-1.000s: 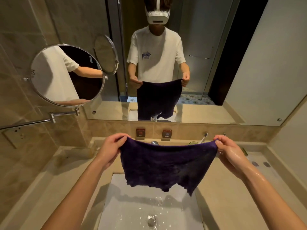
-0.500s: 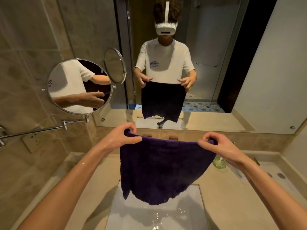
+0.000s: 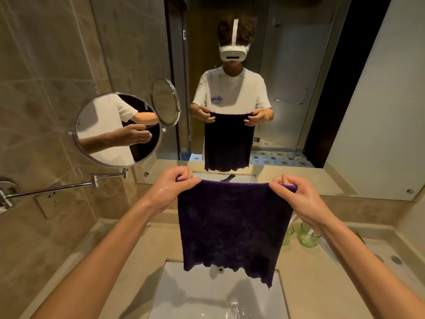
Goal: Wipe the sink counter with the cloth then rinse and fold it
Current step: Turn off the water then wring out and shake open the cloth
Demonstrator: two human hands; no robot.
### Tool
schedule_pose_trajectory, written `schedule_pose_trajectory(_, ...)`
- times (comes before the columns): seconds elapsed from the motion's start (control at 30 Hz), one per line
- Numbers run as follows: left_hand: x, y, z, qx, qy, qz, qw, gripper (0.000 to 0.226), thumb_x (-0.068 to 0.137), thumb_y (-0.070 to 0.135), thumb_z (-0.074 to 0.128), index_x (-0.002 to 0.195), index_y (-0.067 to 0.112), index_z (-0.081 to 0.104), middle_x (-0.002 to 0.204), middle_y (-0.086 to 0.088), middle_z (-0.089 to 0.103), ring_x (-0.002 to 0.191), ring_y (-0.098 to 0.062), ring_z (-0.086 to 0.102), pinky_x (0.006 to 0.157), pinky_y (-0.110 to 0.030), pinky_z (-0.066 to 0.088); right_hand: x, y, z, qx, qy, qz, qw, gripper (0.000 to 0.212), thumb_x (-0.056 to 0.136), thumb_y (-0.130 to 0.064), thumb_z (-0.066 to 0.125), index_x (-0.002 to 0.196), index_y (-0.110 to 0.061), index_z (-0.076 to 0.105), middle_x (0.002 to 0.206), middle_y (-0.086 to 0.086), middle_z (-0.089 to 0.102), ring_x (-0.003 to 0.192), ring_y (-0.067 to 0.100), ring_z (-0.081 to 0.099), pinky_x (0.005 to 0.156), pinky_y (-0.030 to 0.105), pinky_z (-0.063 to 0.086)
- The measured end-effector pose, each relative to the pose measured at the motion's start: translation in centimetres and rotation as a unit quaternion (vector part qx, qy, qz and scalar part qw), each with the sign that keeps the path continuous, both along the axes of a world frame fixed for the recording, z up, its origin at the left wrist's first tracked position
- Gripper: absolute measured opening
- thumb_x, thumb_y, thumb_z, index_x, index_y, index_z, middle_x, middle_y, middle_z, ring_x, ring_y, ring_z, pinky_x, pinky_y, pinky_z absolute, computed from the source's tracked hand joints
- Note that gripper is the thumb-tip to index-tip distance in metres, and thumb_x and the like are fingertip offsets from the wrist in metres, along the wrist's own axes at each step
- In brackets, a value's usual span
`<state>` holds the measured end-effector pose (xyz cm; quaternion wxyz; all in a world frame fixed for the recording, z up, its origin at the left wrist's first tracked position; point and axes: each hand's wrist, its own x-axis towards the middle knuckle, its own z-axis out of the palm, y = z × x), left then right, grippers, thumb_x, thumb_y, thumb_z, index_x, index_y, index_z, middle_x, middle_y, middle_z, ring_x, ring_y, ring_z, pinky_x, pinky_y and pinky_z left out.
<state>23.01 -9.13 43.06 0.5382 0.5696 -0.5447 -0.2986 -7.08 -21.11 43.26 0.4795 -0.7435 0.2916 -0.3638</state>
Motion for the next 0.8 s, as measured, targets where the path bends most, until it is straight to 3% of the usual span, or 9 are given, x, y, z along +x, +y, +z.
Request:
schedule_pose_trajectory(0.07, -0.4, -0.3, 0.1, -0.011, 0.021, -0.002, 1.000, 0.048, 0.097, 0.002, 0.060, 0.064, 0.020, 0.030, 0.089, -0.011, 0.072, 0.085, -0.016, 0.068, 0.080, -0.025, 0.048, 0.6, 0.0, 0.2, -0.008, -0.016, -0.017, 1.000, 0.040, 0.100, -0.013, 0.058, 0.071, -0.011, 0.031, 0.085, 0.011, 0.071, 0.084, 0.026, 0.069, 0.073, 0.031, 0.048)
schedule_pose_trajectory(0.13, -1.0, -0.7, 0.3, -0.024, 0.030, -0.007, 0.999, 0.041, 0.100, -0.003, 0.052, 0.069, 0.016, 0.033, 0.101, -0.016, 0.077, 0.097, -0.021, 0.073, 0.082, -0.024, 0.053, 1.3, 0.2, 0.3, -0.021, -0.012, -0.020, 1.000, 0.027, 0.103, -0.005, 0.052, 0.078, -0.009, 0.040, 0.076, -0.002, 0.067, 0.075, 0.013, 0.066, 0.068, 0.023, 0.047)
schedule_pose_trajectory(0.2, -1.7, -1.2, 0.4, -0.017, 0.030, -0.008, 0.999, 0.028, 0.102, -0.003, 0.047, 0.077, 0.009, 0.045, 0.093, -0.013, 0.076, 0.085, -0.019, 0.070, 0.073, -0.022, 0.054, 2.1, 0.5, 0.5, -0.006, -0.001, -0.011, 1.000, 0.012, 0.105, -0.009, 0.048, 0.101, -0.017, 0.056, 0.081, -0.010, 0.067, 0.073, 0.006, 0.060, 0.065, 0.020, 0.048)
schedule_pose_trajectory(0.3, -2.8, -1.9, 0.5, 0.009, -0.021, -0.004, 1.000, 0.024, 0.105, 0.005, 0.044, 0.106, 0.016, 0.065, 0.081, 0.001, 0.062, 0.070, -0.007, 0.055, 0.065, -0.014, 0.046, 3.5, 0.9, 0.4, 0.004, 0.041, -0.001, 0.999, 0.018, 0.104, -0.030, 0.050, 0.115, -0.038, 0.062, 0.099, 0.001, 0.065, 0.086, 0.011, 0.059, 0.077, 0.026, 0.049)
schedule_pose_trajectory(0.4, -4.0, -2.3, 1.0, 0.020, -0.071, -0.032, 0.997, 0.030, 0.107, 0.018, 0.042, 0.118, 0.026, 0.069, 0.081, 0.011, 0.056, 0.073, 0.000, 0.053, 0.073, -0.015, 0.043, 4.7, 1.7, 1.1, -0.091, 0.106, -0.012, 0.990, 0.016, 0.090, -0.044, 0.070, 0.097, -0.030, 0.067, 0.079, -0.007, 0.060, 0.067, 0.000, 0.054, 0.063, 0.014, 0.044)
schedule_pose_trajectory(0.47, -4.6, -2.1, 1.6, 0.030, -0.091, -0.048, 0.994, 0.028, 0.106, 0.028, 0.046, 0.113, 0.026, 0.072, 0.092, 0.014, 0.065, 0.089, -0.001, 0.063, 0.085, -0.020, 0.049, 5.2, 2.1, 1.5, -0.149, 0.132, -0.023, 0.980, 0.028, 0.080, -0.043, 0.080, 0.075, -0.023, 0.062, 0.064, -0.011, 0.056, 0.056, -0.002, 0.051, 0.053, 0.011, 0.039)
schedule_pose_trajectory(0.6, -4.8, -1.6, 2.4, 0.030, -0.121, -0.080, 0.989, 0.021, 0.098, 0.031, 0.062, 0.089, 0.016, 0.073, 0.091, -0.007, 0.067, 0.091, -0.024, 0.065, 0.082, -0.035, 0.053, 5.5, 1.9, 1.9, -0.206, 0.115, -0.015, 0.972, 0.044, 0.085, -0.037, 0.078, 0.059, -0.020, 0.047, 0.056, -0.012, 0.044, 0.055, 0.005, 0.042, 0.054, 0.018, 0.034)
schedule_pose_trajectory(0.73, -5.7, -2.0, 2.5, 0.010, -0.028, -0.087, 0.996, 0.024, 0.101, 0.029, 0.058, 0.084, 0.014, 0.067, 0.084, -0.002, 0.062, 0.082, -0.012, 0.061, 0.076, -0.025, 0.050, 6.3, 2.5, 1.8, -0.142, 0.042, 0.034, 0.988, 0.044, 0.098, -0.019, 0.063, 0.063, -0.020, 0.036, 0.064, -0.013, 0.039, 0.061, 0.003, 0.038, 0.060, 0.017, 0.034)
schedule_pose_trajectory(0.8, -7.0, -2.6, 2.6, 0.001, 0.067, -0.073, 0.995, 0.038, 0.101, 0.033, 0.055, 0.088, -0.002, 0.058, 0.088, -0.010, 0.055, 0.085, -0.020, 0.054, 0.079, -0.034, 0.046, 7.4, 3.3, 2.0, -0.075, -0.012, 0.037, 0.996, 0.042, 0.102, -0.019, 0.056, 0.065, -0.022, 0.037, 0.072, -0.008, 0.040, 0.063, 0.002, 0.039, 0.064, 0.017, 0.036)
